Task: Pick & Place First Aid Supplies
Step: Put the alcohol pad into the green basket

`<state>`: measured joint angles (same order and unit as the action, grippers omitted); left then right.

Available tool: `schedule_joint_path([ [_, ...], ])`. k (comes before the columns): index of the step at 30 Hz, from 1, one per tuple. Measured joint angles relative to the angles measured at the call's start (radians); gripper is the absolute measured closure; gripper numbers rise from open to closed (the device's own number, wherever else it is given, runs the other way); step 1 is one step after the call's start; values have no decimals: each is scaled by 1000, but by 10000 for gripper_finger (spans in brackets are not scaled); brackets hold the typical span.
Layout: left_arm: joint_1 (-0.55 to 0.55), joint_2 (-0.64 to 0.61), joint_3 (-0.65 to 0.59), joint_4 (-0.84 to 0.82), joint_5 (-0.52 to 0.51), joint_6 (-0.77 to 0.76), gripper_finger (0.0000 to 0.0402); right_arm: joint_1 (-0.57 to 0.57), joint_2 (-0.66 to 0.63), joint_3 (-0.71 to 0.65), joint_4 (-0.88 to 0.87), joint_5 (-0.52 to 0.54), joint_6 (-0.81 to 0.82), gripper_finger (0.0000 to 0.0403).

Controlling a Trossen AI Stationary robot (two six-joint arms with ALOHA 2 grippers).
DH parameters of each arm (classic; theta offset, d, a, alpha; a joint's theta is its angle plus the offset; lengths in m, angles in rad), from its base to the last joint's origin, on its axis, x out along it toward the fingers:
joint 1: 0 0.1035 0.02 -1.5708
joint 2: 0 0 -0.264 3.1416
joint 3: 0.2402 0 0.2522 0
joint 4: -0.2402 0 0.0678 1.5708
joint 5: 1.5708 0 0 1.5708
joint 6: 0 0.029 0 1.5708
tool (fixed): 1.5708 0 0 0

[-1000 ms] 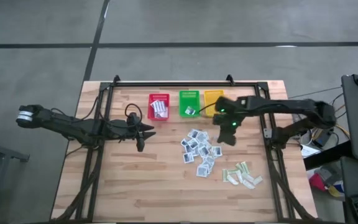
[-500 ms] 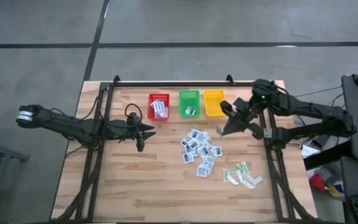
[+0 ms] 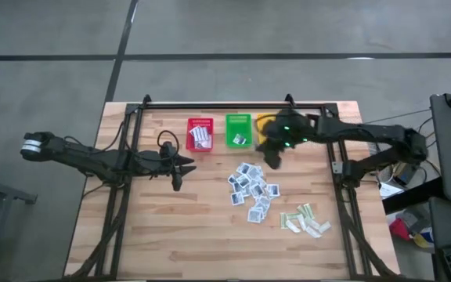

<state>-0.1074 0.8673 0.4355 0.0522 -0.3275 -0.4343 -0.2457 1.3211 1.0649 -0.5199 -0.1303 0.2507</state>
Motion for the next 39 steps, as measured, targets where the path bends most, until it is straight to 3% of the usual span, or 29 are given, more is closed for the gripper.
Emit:
schedule_joint_path([
  [3,0,0,0,0,0,0,268,-23,116,112,-96,128,-100,394],
  [13,0,0,0,0,0,-5,268,-100,510,534,-313,131,-345,395],
  [20,0,0,0,0,0,-5,268,-126,712,743,-443,88,-447,394],
  [28,0,0,0,-1,3,-6,268,-160,886,860,-558,26,-502,394],
  [32,0,0,0,-1,4,-6,268,-187,921,885,-554,-32,-510,394],
  [39,0,0,0,-2,4,-5,268,-222,939,859,-549,-36,-507,394],
])
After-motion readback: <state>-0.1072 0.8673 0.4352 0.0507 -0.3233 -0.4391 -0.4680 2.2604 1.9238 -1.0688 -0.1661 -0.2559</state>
